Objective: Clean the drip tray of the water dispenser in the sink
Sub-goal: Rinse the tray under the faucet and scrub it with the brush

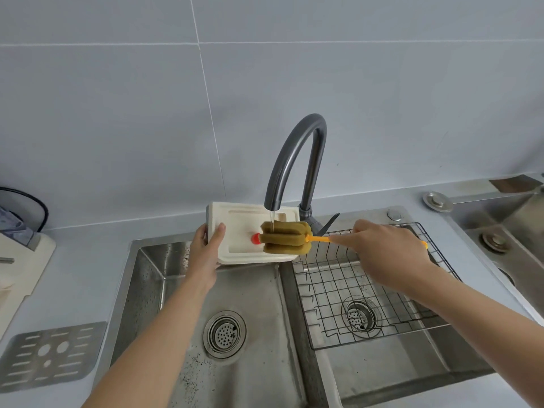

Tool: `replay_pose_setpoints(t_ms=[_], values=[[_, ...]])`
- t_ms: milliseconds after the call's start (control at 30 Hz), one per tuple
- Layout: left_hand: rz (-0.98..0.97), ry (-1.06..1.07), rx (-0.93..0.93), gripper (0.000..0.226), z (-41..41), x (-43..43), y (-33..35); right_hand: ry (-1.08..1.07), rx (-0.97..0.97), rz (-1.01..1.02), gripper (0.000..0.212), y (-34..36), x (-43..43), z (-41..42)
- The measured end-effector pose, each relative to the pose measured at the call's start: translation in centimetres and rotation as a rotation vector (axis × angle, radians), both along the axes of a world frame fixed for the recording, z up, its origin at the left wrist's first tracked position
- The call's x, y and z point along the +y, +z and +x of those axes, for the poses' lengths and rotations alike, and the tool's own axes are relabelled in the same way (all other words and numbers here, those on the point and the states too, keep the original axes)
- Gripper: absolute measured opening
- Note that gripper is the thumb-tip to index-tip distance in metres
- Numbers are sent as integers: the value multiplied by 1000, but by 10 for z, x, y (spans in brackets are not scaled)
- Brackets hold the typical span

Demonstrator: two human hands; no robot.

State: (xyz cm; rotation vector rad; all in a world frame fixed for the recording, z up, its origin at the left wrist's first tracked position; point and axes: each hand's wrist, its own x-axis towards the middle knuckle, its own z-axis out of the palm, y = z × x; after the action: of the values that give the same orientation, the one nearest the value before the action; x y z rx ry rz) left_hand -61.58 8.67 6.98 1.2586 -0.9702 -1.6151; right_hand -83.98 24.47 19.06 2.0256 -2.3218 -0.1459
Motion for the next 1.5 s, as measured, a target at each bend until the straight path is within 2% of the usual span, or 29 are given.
replay_pose_setpoints(t_ms=[367,533,600,700,900,1267,1500], values=[[22,-109,55,28,-53,13,-1,-64,-98,-18,69,-8,13,-7],[24,-74,30,43,-58,13,1,-49,-149,11,70,-12,13,-2],[18,-76,16,42,-59,13,2,-44,-155,15,70,-14,12,3],[21,-75,54,24,-58,13,6,-34,-132,31,70,-17,10,7],[-13,-114,100,13,-56,16,7,-9,-58,53,68,-21,14,-3],[-47,-18,114,35,-25,11,8,-7,157,24,53,-20,25,-21],[11,87,113,32,9,8,0,-34,124,7,54,-29,21,-26]])
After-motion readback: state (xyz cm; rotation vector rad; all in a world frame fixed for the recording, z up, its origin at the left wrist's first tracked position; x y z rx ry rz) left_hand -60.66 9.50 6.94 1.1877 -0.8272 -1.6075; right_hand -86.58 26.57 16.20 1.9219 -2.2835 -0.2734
